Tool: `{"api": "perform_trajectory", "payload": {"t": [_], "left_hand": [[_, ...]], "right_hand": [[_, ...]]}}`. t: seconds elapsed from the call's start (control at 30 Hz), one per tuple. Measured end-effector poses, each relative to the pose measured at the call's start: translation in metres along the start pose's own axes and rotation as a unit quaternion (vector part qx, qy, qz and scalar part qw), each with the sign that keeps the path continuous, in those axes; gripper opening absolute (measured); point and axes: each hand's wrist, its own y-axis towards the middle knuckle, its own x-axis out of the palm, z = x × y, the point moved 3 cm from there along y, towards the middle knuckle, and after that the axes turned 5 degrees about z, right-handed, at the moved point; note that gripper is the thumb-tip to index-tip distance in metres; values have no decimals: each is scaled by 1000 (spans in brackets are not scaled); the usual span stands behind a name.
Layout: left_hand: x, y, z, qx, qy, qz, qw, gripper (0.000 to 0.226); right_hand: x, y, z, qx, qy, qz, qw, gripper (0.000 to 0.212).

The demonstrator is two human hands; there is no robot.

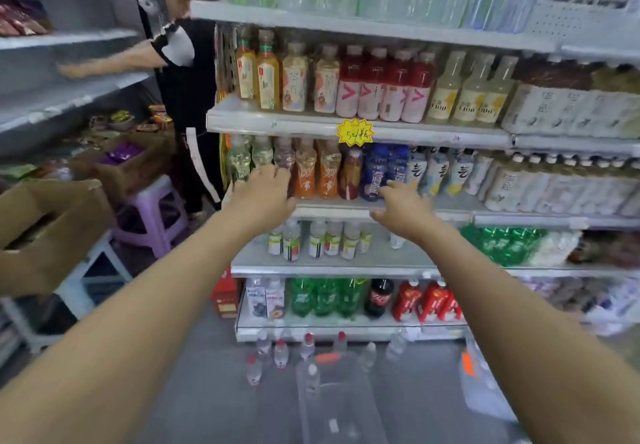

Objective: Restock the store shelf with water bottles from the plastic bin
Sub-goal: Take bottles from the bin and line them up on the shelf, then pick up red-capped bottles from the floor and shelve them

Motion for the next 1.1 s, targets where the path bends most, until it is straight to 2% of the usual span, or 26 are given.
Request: {"api": "perform_trajectory", "payload": {"t": [0.27,0.47,0.63,0.87,1.1], "left_hand": [[117,-15,-8,-4,-32,-92,995,45],[237,-13,-17,-50,-36,-168,984,42],[347,-13,-33,-105,-53,-241,963,40],[470,-42,-55,-155,-49,-328,930,44],[619,-62,-81,-182,-81,-370,908,40]], "right_hand": [[129,-18,11,13,46,-87,995,48],[244,-3,27,10,62,-163,985,41],[349,13,45,8,56,-257,965,45],[478,7,54,25,54,-329,942,54],[634,-14,52,79,107,-389,912,53]]}}
